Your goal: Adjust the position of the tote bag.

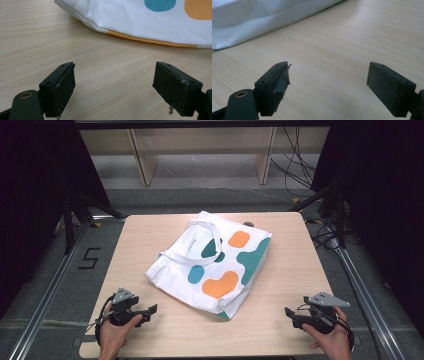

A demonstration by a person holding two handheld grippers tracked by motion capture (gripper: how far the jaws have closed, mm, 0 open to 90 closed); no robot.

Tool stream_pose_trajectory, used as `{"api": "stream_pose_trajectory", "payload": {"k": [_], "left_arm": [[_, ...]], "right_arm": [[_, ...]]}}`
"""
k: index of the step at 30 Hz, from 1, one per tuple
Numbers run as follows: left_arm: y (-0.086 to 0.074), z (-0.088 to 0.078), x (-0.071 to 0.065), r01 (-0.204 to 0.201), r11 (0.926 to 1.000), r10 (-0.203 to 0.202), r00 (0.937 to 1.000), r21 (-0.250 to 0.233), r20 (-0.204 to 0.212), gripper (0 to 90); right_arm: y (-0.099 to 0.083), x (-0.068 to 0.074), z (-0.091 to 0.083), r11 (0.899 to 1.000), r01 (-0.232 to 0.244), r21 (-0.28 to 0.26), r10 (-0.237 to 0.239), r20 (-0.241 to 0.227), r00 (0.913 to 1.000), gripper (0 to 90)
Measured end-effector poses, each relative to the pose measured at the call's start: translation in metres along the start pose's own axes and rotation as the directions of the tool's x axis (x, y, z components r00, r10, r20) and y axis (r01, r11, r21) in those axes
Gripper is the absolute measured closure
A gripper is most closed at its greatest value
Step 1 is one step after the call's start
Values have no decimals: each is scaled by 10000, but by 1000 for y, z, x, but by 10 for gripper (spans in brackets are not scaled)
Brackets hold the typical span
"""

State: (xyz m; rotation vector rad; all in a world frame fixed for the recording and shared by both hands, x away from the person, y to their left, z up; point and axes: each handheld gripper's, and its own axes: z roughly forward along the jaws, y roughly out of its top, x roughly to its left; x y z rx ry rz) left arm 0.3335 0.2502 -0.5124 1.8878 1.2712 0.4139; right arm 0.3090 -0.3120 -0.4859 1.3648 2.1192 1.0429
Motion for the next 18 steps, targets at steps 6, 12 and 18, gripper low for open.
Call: {"api": "stream_pose_trajectory", "payload": {"k": [6,12,18], "left_arm": [[1,-1,-1,564,9973,-563,9984,-480,27,150],[4,1,2,270,9994,-273,9996,-214,-105,150],[14,3,-3,234,9987,-235,9997,-449,-26,150]], "right_arm": [[0,-2,2,9993,382,-61,-383,-168,9991,189],[1,0,2,9988,483,-18,-484,-182,9987,195],[1,0,3,9986,532,55,-529,-484,9974,200]]}}
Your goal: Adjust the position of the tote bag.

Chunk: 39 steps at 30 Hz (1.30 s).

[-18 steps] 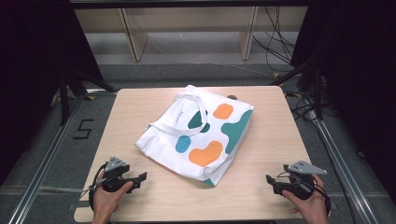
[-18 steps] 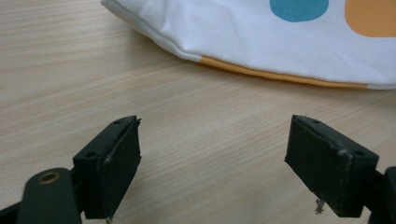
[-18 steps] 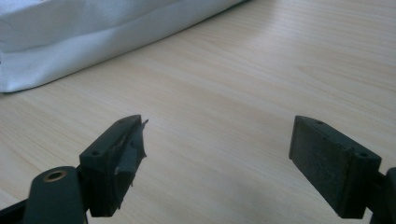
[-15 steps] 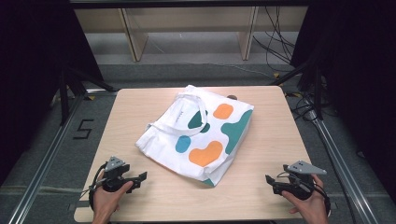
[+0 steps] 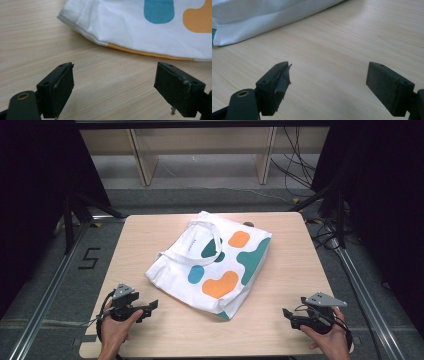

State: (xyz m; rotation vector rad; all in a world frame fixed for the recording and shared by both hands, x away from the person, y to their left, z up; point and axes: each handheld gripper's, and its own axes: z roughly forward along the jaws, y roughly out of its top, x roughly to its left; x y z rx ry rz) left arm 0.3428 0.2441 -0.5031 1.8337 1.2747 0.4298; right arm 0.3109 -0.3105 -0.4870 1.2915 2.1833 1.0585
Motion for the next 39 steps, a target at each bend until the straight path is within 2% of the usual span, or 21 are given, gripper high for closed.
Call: {"api": "stream_pose_trajectory", "payload": {"k": [1,2,4,5,6,9,14,17,18,21,22,23,24,25,26,30,32,34,35,37,39], "left_arm": [[0,0,0,0,10000,0,10000,0,0,150],[3,-2,-1,-387,9986,392,9991,369,-130,150],[4,0,-2,-380,9991,383,9991,203,-174,150],[5,0,1,-418,9981,421,9991,458,-53,151],[6,2,0,-79,9999,79,10000,67,-48,150],[11,3,5,-139,9999,138,9996,-71,-226,150],[23,9,13,10,9982,-18,9999,-599,-136,151],[33,17,15,-341,9970,330,9993,-691,-182,183],[38,22,16,-487,9967,478,9987,-655,-158,198],[44,27,22,-743,9963,733,9970,-443,-228,232],[47,30,24,-586,9969,573,9980,-529,-249,236],[49,31,28,-769,9967,761,9967,-267,-287,234],[50,35,29,-405,9981,401,9991,-471,-96,234],[53,36,33,-373,9990,374,9993,-263,20,234],[56,39,36,-258,9990,258,9997,-365,0,235],[60,52,38,200,9980,-190,9997,-598,180,240],[61,56,39,-152,9998,153,9998,-152,85,240],[62,59,38,-97,9998,98,9999,-199,44,296],[64,61,40,-796,9968,796,9968,32,-92,366],[65,65,40,-569,9984,569,9984,76,-10,385],[66,66,41,-835,9961,834,9965,295,31,449]], "right_arm": [[0,0,0,10000,0,0,0,0,10000,200],[0,1,0,10000,16,-71,-16,7,10000,203],[0,1,0,9999,50,-93,-49,14,10000,204],[0,1,1,10000,46,-16,-46,-62,10000,204],[0,4,0,9995,-305,62,306,-52,9995,204],[0,2,1,10000,5,6,-5,-49,10000,204],[1,1,3,9998,210,56,-209,-173,9996,208],[0,2,3,9999,121,88,-120,-80,9999,209],[0,5,2,9997,-179,173,180,-38,9998,211],[0,1,4,9997,176,146,-175,-72,9998,211],[0,1,4,9995,233,220,-230,-130,9997,211],[0,1,4,9994,248,240,-244,-168,9996,211],[0,1,4,9994,248,240,-244,-168,9996,211],[0,2,4,9993,104,362,-97,-212,9997,212],[0,1,5,9990,342,301,-339,-108,9994,211],[0,2,6,9995,191,242,-189,-95,9998,212],[0,1,7,9995,218,244,-212,-246,9995,215],[0,2,7,9995,197,239,-193,-190,9996,216],[0,1,8,9991,299,294,-291,-268,9992,221],[0,1,7,9991,321,281,-314,-233,9992,221],[1,1,7,9991,317,270,-310,-242,9992,221]]}}
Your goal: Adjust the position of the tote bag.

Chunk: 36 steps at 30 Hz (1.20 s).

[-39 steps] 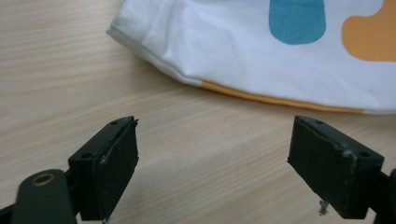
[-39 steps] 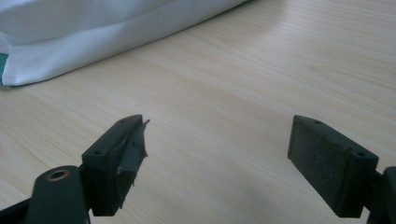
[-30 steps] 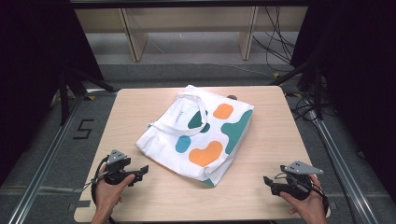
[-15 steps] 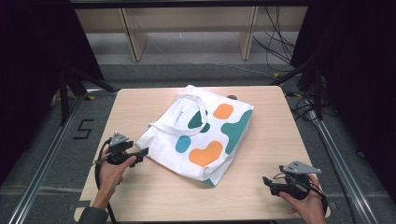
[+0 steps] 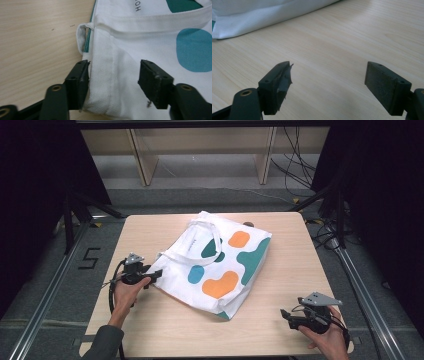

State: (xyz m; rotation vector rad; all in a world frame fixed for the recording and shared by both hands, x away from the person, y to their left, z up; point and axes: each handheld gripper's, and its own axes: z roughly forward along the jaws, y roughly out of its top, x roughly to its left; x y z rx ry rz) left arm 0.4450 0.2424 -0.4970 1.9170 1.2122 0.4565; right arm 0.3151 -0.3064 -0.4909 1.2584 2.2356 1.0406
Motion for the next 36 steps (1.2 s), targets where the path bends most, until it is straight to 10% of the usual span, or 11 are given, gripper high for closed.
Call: {"api": "stream_pose_trajectory", "payload": {"k": [4,8,12,21,36], "left_arm": [[-1,2,3,-1010,9932,1038,9935,578,-476,622],[-6,-1,2,133,9999,-133,9998,13,-138,736],[-7,-4,-1,18,9998,-19,10000,-186,-43,852],[-14,-12,-11,869,9959,-837,9912,-268,1021,876],[-47,-40,-65,81,9998,-44,9757,-160,2190,874]], "right_arm": [[0,1,-1,10000,-42,-36,43,155,9999,230],[1,0,-1,10000,71,-50,-70,149,9999,233],[1,1,-3,10000,60,-76,-59,214,9998,250],[3,8,-7,9988,-263,-406,260,-87,9996,308],[23,21,9,9921,-838,-939,780,-633,9949,361]]}}
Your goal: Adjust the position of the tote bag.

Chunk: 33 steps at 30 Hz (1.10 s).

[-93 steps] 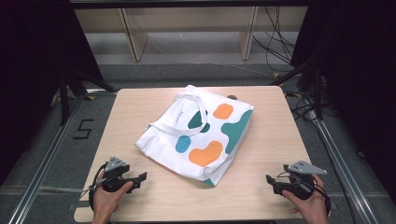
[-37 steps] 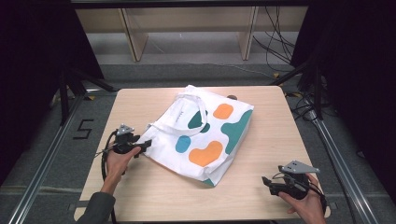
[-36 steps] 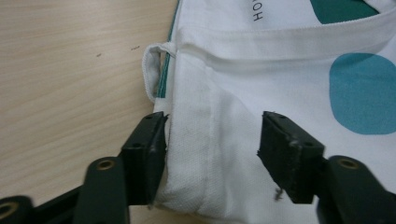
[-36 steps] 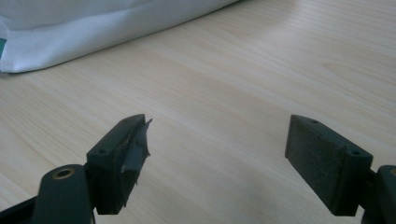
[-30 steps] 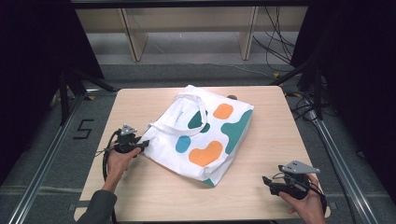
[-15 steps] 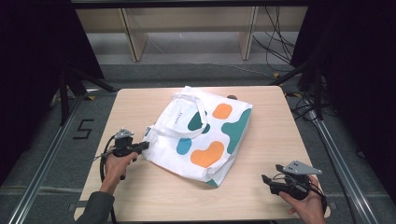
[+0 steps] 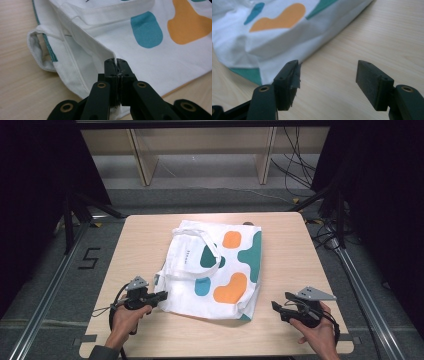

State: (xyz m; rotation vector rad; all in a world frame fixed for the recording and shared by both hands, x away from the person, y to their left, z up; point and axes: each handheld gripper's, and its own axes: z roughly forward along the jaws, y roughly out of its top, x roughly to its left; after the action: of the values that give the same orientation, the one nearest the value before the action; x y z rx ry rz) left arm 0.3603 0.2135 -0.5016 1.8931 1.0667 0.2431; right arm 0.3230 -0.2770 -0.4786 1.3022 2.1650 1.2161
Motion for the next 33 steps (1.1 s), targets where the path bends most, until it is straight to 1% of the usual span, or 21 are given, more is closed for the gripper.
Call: {"api": "stream_pose_trajectory", "payload": {"k": [6,7,9,11,13,15,16,18,20,21,22,23,24,26,27,28,29,30,31,32,33], "left_arm": [[-8,0,-24,-320,9994,317,9990,115,302,870],[-10,0,-32,-394,9991,387,9985,166,396,868],[-11,1,-35,-483,9986,473,9979,219,446,865],[-13,1,-45,-666,9973,649,9964,313,540,860],[-15,2,-47,-548,9982,532,9968,261,597,858],[-15,2,-50,-734,9967,708,9951,355,695,856],[-16,2,-52,-706,9970,680,9948,311,761,852],[-16,2,-55,-1022,9941,990,9919,369,801,849],[-16,3,-58,-982,9945,949,9919,360,845,845],[-17,3,-58,-968,9944,926,9913,419,935,841],[-17,3,-58,-968,9944,926,9913,419,935,840],[-17,3,-60,-754,9964,712,9927,396,969,840],[-17,3,-60,-955,9944,903,9903,453,1054,834],[-18,3,-62,-956,9941,900,9907,517,1020,833],[-18,3,-63,-937,9941,877,9907,542,1038,832],[-18,3,-64,-977,9937,913,9898,541,1092,830],[-18,4,-66,-930,9943,862,9892,530,1188,828],[-19,4,-70,-970,9938,894,9879,543,1270,828],[-19,4,-70,-970,9938,894,9879,543,1270,823],[-20,6,-75,-1052,9930,976,9866,529,1309,819],[-21,7,-79,-1096,9925,1010,9849,542,1408,818]], "right_arm": [[14,14,13,9999,96,-124,-98,-132,9999,345],[19,15,19,9990,323,-321,-335,-357,9988,341],[21,17,21,9992,363,-178,-368,-310,9988,340],[24,23,26,9999,130,-7,-130,-526,9985,331],[25,28,27,10000,-65,-62,61,-568,9984,325],[27,29,28,9998,157,103,-151,-579,9982,309],[27,31,30,9992,-239,331,258,-603,9978,279],[27,33,32,9982,-453,404,475,-555,9973,273],[26,29,37,9974,-181,698,204,-327,9993,248],[24,30,39,9932,-603,994,638,-319,9975,251],[24,30,39,9932,-603,994,638,-319,9975,251],[24,27,42,9937,-414,1037,452,-345,9984,289],[22,25,45,9909,-187,1336,245,-413,9988,401],[21,25,47,9892,-336,1428,416,-531,9977,443],[19,24,51,9885,93,1507,12,-691,9976,520],[20,25,51,9847,-4,1743,109,-595,9982,543],[20,25,52,9828,299,1823,-191,-602,9980,627],[20,23,53,9807,636,1847,-545,-542,9970,667],[20,23,53,9807,636,1847,-545,-542,9970,667],[23,20,51,9814,793,1745,-709,-539,9960,756],[23,19,51,9829,893,1609,-830,-457,9955,780]]}}
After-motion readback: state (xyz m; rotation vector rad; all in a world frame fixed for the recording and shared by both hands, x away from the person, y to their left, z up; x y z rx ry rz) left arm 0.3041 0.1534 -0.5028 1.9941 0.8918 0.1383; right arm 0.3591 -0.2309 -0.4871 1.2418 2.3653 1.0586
